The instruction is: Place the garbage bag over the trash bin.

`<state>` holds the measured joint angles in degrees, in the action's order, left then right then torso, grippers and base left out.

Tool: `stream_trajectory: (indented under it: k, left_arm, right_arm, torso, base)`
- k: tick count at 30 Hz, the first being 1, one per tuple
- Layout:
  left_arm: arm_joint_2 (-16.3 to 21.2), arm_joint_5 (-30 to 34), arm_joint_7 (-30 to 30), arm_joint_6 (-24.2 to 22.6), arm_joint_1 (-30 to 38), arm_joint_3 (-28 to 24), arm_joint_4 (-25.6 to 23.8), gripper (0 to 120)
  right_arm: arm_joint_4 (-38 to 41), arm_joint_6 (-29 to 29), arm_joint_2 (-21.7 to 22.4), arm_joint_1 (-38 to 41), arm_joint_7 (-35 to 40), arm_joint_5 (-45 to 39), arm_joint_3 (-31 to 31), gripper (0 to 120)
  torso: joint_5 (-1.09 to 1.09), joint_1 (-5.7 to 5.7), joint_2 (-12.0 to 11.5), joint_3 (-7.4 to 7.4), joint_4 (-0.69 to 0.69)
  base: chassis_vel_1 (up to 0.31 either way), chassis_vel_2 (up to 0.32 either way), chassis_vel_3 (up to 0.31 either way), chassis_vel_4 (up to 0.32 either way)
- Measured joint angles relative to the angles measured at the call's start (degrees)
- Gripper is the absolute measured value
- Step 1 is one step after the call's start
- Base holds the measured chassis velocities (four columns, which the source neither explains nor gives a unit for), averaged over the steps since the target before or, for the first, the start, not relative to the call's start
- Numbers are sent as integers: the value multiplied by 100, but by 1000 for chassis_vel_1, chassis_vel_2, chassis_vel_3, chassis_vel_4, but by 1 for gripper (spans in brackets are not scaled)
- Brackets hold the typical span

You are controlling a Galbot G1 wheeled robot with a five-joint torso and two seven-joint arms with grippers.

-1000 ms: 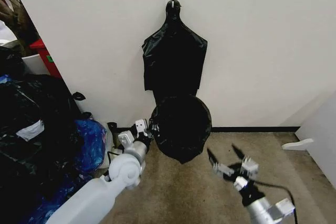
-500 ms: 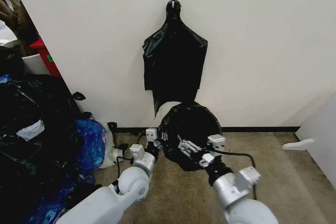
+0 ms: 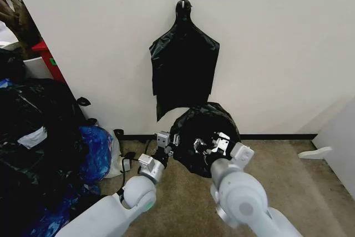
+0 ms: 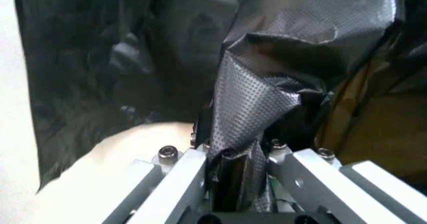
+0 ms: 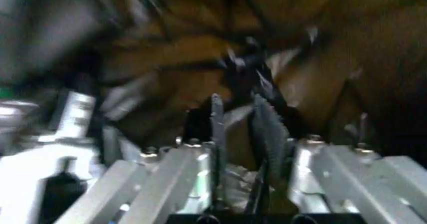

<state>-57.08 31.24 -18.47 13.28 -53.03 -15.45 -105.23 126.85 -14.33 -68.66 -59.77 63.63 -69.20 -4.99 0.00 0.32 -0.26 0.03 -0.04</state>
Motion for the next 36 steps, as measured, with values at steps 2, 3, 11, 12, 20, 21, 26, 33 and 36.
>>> stream_trajectory:
  k: [2,3,11,12,20,21,26,33,36]
  left_arm:
    - [-7,-14,2,2,6,-3,-3,2]
    - [-21,-32,3,4,22,-19,-7,2]
    - [-20,17,5,-4,87,-38,-117,2]
    - [-24,29,2,-7,87,-36,-124,2]
    - [-56,43,14,-24,61,-42,-114,2]
    - [-56,43,14,-24,61,-42,-114,2]
    - [-32,55,30,-36,-2,-40,-191,2]
    - [12,23,67,-45,-148,72,-332,2]
    - [4,-19,82,-45,-212,101,-367,2]
  right_arm:
    - [-37,6,-18,3,0,14,-7,13]
    - [-139,25,-71,7,-6,77,-32,7]
    - [-486,142,-145,0,42,366,-136,0]
    - [-480,164,-145,0,84,375,-149,0]
    - [-177,212,-66,290,10,388,-120,0]
    - [-177,212,-66,290,10,388,-120,0]
    - [-759,203,-216,516,-349,605,177,0]
    - [-1373,213,-403,758,-570,738,456,0]
    - [-1526,229,-456,808,-644,839,476,0]
  torso:
    - [0,0,0,0,0]
    - [0,0,0,0,0]
    - [0,0,0,-1,0]
    - [0,0,0,-1,1]
    - [0,0,0,-1,1]
    - [0,0,0,-1,1]
    - [0,0,0,0,0]
    - [0,0,0,0,1]
    - [0,0,0,0,1]
  base:
    - [0,0,0,0]
    - [0,0,0,0]
    - [0,0,0,0]
    - [0,0,0,0]
    - [0,0,0,0]
    - [0,0,0,0]
    - [0,0,0,0]
    - [0,0,0,0]
    - [0,0,0,0]
